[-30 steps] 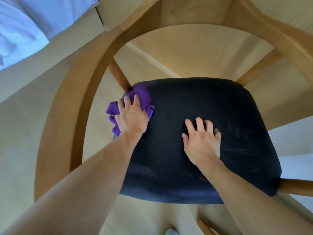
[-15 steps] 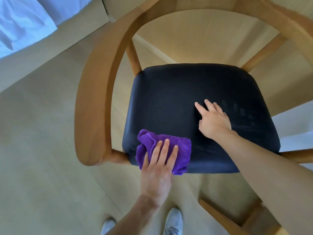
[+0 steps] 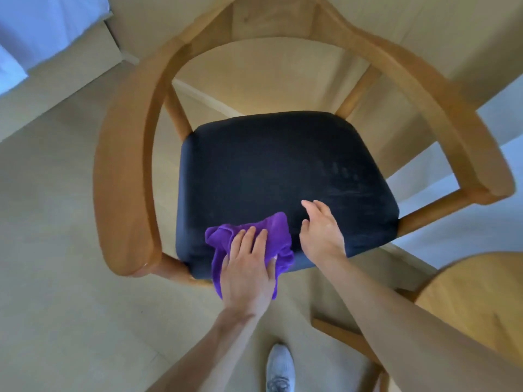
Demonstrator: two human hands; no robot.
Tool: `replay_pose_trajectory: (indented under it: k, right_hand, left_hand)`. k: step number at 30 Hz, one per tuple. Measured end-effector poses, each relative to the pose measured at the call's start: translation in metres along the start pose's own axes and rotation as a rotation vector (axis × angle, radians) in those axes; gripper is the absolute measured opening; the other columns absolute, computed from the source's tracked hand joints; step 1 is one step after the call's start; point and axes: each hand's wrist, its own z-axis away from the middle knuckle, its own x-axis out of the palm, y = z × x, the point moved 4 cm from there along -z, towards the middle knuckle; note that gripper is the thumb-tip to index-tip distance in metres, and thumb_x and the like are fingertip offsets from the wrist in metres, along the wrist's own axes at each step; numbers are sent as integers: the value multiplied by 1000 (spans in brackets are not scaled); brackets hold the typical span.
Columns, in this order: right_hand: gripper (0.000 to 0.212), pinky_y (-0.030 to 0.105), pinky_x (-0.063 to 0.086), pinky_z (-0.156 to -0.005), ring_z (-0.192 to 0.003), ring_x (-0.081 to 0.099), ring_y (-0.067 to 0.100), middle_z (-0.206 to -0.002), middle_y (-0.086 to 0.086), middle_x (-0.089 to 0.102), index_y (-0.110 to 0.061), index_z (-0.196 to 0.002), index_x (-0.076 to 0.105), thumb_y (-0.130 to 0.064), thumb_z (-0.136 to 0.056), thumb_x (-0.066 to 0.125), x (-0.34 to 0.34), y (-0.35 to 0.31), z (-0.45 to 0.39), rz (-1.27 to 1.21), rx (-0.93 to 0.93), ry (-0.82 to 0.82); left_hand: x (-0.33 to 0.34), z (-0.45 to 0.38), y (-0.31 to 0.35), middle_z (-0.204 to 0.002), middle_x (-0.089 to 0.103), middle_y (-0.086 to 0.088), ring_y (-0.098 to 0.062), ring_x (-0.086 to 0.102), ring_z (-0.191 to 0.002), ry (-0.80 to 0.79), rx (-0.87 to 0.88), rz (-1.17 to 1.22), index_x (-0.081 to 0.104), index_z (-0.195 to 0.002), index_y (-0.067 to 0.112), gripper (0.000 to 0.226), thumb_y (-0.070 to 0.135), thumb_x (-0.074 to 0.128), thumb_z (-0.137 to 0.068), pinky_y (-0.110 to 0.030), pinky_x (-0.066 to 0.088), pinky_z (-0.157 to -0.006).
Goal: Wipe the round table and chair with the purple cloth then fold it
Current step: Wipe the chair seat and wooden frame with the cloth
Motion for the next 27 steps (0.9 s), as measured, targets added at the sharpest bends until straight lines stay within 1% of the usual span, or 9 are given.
replay_pose_trajectory:
  k: [3, 8, 11, 14, 17, 20, 22, 24, 27]
  right_hand:
    - [46, 35, 41, -104, -138, 40, 20, -158, -2, 30, -20, -148, 40, -14, -103, 37, -49, 12, -13, 19, -20, 75]
    - [40, 33, 46, -101, -127, 53, 23, -145, 2, 47, -17, -140, 49, -12, -101, 43, -140, 41, -41, 173, -92, 141]
    - [38, 35, 47, -104, -120, 57, 24, -135, 3, 56, -17, -133, 57, -7, -99, 46, -183, 58, -53, 259, -182, 141]
    - [36, 32, 47, -104, -115, 60, 20, -130, -1, 59, -18, -131, 61, -7, -98, 50, -210, 60, -50, 265, -262, 165]
    - [31, 29, 50, -98, -108, 62, 15, -123, -3, 63, -18, -122, 66, -8, -96, 51, -216, 68, -14, 166, -330, 242]
    - [29, 18, 51, -84, -93, 62, 11, -105, -5, 65, -18, -99, 68, -19, -90, 40, -201, 97, 35, -30, -265, 299]
    - [26, 8, 44, -77, -86, 59, 6, -94, -5, 62, -20, -85, 63, -11, -83, 38, -189, 128, 51, -142, -127, 338]
    - [30, 8, 41, -75, -88, 59, 4, -93, -5, 62, -23, -80, 60, 2, -84, 45, -183, 160, 52, -238, 103, 361]
    - [34, 35, 54, -86, -94, 67, 24, -95, 3, 70, -28, -80, 57, 5, -82, 48, -174, 187, 41, -421, 445, 204]
  left_hand:
    - [7, -29, 54, -132, 59, 4, -21, 52, -126, -46, -79, 278, 57, -130, 19, 45, 42, 43, -93, -43, 54, -91]
    - [45, -70, 159, -111, 64, 11, -17, 59, -109, -208, -155, 810, 58, -117, 26, 33, 40, 46, -89, -45, 51, -92]
    - [63, -86, 226, -100, 70, 3, -23, 66, -100, -343, -221, 1069, 61, -108, 30, 20, 37, 54, -91, -51, 52, -93]
    - [78, -96, 277, -115, 70, -15, -31, 66, -110, -546, -329, 1352, 63, -122, 19, 32, 36, 53, -96, -52, 51, -102]
    - [84, -98, 293, -122, 62, -11, -10, 63, -107, -582, -181, 1229, 49, -138, 8, 37, 25, 41, -106, -35, 50, -103]
    - [87, -99, 293, -107, 61, 2, 16, 61, -91, -645, -31, 1183, 44, -143, 12, 48, 9, 54, -97, -9, 49, -86]
    - [93, -104, 293, -120, 66, -2, -6, 63, -113, -661, 61, 1179, 48, -136, 36, 69, 11, 73, -77, -31, 50, -102]
    - [106, -104, 288, -112, 69, 10, -17, 62, -114, -612, 129, 944, 48, -129, 44, 75, 26, 79, -63, -51, 46, -104]
    - [107, -107, 280, -98, 63, 21, -8, 60, -104, -505, 171, 636, 50, -120, 39, 65, 41, 81, -64, -42, 48, -97]
